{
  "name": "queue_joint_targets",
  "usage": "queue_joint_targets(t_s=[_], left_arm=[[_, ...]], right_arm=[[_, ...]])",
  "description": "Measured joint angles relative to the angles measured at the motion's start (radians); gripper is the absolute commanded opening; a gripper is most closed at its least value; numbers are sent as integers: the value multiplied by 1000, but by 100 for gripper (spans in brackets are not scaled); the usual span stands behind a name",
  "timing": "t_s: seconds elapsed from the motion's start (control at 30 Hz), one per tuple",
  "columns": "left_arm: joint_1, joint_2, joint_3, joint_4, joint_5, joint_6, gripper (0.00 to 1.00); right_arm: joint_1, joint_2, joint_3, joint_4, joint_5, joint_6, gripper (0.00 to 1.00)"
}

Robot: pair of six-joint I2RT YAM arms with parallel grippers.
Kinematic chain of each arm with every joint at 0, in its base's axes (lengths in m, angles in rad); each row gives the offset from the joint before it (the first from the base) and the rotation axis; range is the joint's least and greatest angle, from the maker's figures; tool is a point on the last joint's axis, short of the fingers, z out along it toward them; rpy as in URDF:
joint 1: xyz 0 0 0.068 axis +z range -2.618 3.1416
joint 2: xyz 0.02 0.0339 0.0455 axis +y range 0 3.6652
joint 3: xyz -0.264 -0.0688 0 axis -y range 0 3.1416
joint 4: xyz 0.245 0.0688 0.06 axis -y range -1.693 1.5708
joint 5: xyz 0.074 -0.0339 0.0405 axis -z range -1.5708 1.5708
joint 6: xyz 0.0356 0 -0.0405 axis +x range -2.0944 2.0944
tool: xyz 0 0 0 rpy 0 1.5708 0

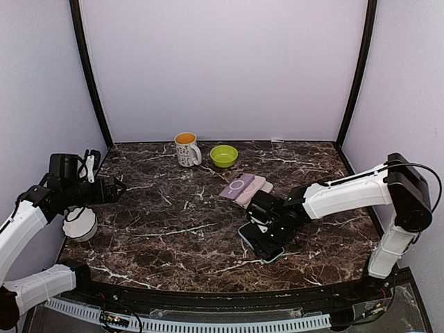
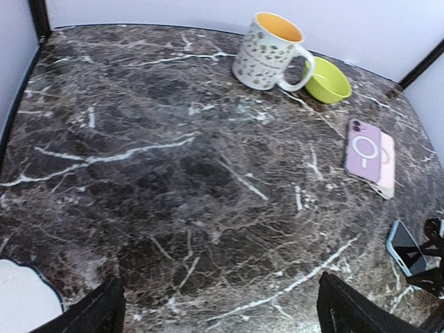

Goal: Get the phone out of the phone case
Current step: Pick up the phone with the phone case at the center of the board.

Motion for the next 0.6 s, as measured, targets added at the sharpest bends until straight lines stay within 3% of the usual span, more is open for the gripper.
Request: queue_joint_targets(t_s=[0.37,0.6], left_arm=[[-16,84,3,102,400,-92,93],[-106,120,3,224,568,-238,91]], right_arm=[[21,-56,45,8,51,-90,58],[41,-126,108,72,107,-115,58]])
